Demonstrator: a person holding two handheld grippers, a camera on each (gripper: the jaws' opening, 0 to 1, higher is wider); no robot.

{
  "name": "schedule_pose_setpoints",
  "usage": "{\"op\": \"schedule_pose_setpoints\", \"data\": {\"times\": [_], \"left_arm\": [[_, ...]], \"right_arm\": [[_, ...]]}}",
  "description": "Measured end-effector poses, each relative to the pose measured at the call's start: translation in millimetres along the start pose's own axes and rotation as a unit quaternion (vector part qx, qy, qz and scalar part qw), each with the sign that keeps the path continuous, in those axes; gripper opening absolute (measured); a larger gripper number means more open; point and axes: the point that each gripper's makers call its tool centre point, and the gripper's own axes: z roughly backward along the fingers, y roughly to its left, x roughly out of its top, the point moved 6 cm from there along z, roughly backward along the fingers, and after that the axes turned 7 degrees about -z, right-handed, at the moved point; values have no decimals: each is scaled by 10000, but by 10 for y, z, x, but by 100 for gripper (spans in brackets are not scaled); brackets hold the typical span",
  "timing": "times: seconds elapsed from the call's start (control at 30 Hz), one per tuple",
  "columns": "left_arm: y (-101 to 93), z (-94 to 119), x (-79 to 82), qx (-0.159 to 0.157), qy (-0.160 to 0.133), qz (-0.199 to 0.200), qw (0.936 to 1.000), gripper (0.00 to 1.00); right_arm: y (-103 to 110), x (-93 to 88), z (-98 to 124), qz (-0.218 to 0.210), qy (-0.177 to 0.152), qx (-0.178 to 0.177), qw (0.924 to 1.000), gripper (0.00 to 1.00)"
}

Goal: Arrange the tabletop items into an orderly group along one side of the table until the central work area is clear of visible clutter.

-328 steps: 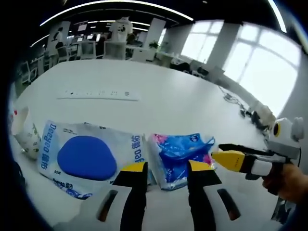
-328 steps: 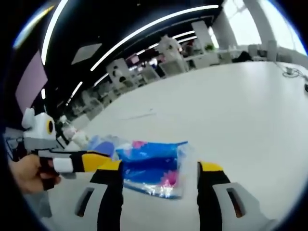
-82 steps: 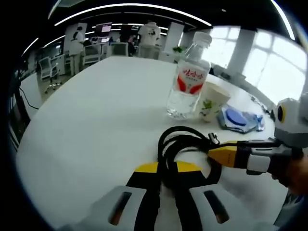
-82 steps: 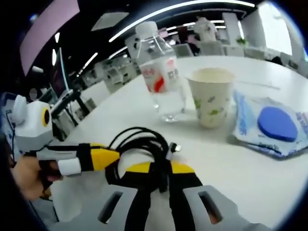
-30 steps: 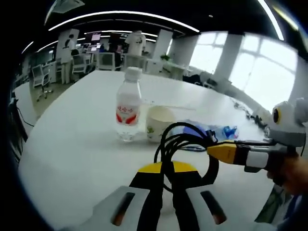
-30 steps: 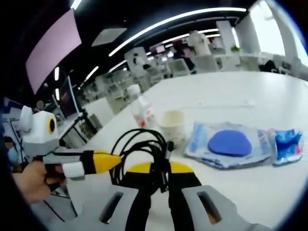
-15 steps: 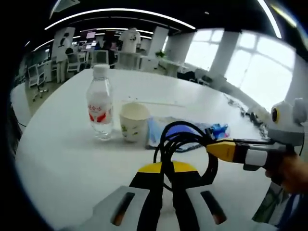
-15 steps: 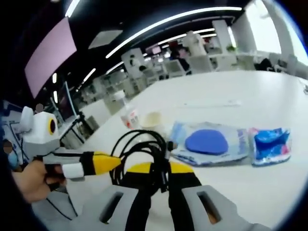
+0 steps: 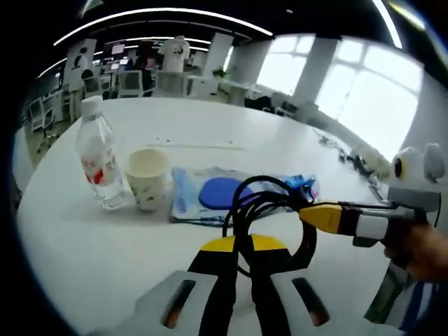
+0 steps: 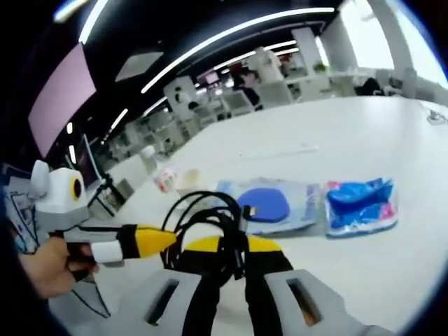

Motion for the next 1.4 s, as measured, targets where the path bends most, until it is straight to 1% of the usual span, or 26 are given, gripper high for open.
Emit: {"op": "schedule_pose_setpoints", "data": {"times": [0.23,0.47,0.73,0.93,1.23,1.4], "left_arm": [[-156,-154,13,-155,151,-193,9996,4],[-319,-313,29,-352,255,-287,9986,4],[-584,-515,-7,-615,446,-413,9963,5],[-773,-670,-55,-777,622,-562,9934,5],[-954,-842,-79,-946,785,-612,9905,5],[-1032,-922,-145,-994,912,-630,9889,5]], "right_arm": [[-179,-26,92,-207,-61,-159,9996,8],[-352,-20,209,-345,-153,-320,9988,8],[-638,-46,389,-523,-211,-553,9969,8],[-831,-55,476,-633,-220,-674,9955,8],[-1064,-44,562,-727,-209,-794,9940,8],[-1163,-78,595,-726,-134,-849,9937,8]]}}
